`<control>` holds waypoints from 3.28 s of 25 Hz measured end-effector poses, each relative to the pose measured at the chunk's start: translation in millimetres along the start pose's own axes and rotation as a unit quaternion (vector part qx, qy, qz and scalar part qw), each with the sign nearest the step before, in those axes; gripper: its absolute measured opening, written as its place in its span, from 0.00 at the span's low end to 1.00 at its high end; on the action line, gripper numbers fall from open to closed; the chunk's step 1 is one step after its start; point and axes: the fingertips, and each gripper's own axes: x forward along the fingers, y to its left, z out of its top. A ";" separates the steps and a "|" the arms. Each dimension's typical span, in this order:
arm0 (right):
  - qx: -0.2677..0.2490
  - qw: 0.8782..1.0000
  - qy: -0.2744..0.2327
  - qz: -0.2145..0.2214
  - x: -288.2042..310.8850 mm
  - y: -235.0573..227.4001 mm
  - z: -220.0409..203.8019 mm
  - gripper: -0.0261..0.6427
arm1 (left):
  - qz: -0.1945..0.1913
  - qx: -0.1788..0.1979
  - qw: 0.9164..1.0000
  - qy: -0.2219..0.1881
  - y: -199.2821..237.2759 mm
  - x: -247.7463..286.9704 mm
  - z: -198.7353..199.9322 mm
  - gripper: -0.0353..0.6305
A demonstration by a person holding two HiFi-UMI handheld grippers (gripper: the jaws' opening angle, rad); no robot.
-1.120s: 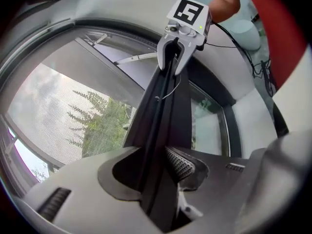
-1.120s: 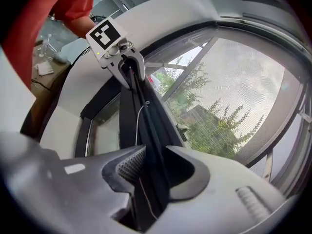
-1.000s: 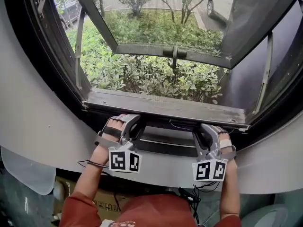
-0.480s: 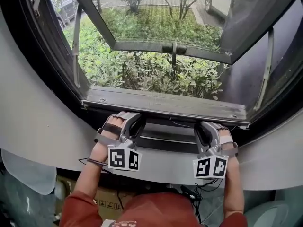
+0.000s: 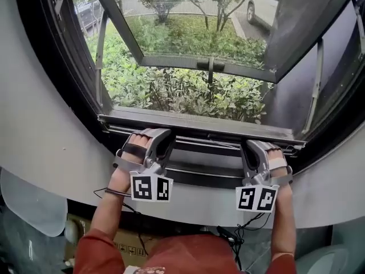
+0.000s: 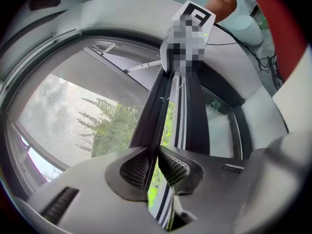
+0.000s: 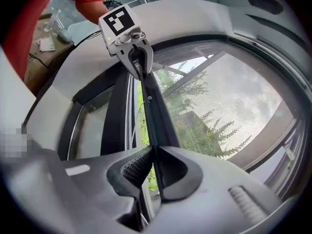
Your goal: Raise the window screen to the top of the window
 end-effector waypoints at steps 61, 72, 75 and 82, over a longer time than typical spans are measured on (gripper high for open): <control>-0.210 0.929 0.027 -0.304 -51.4 -404.8 132.9 0.10 | 0.340 0.181 0.922 0.034 405.4 -59.5 135.0 0.12; -0.202 0.912 0.022 -0.357 -69.2 -494.1 163.2 0.09 | 0.374 0.183 0.908 0.036 491.1 -76.9 167.8 0.12; -0.207 0.905 0.028 -0.370 -73.2 -513.7 169.8 0.09 | 0.375 0.186 0.907 0.045 508.2 -78.4 170.8 0.13; -0.221 0.890 0.038 -0.398 -77.5 -553.4 183.8 0.09 | 0.407 0.190 0.892 0.045 548.0 -86.2 184.2 0.13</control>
